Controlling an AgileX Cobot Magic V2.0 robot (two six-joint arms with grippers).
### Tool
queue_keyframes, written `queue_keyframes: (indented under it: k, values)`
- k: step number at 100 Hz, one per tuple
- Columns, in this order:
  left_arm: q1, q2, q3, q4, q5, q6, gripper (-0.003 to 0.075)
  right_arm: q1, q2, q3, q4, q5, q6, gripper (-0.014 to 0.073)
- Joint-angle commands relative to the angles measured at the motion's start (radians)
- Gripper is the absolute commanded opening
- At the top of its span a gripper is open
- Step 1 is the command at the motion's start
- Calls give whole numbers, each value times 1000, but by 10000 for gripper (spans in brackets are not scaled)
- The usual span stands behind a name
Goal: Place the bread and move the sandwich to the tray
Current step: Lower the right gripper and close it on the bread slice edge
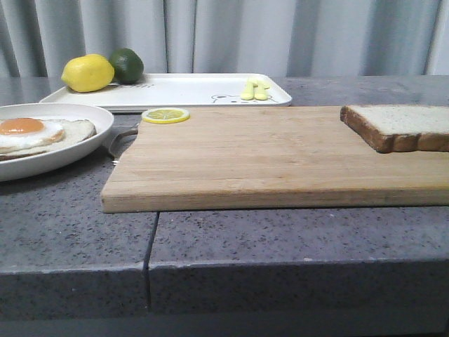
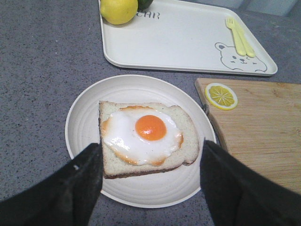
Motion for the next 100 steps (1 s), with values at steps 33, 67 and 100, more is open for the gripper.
queue_keyframes:
  k: [33,67,100]
  values:
    - [3,5,-36,-26,-61,-6,421,-5,1,-29,53,36,-17,466]
    - [3,5,-36,-26,-61,-6,421,-5,1,-30,78,40,-17,466]
    - [3,5,-36,-26,-61,-6,421,-5,39,-30,81,49,-25,466]
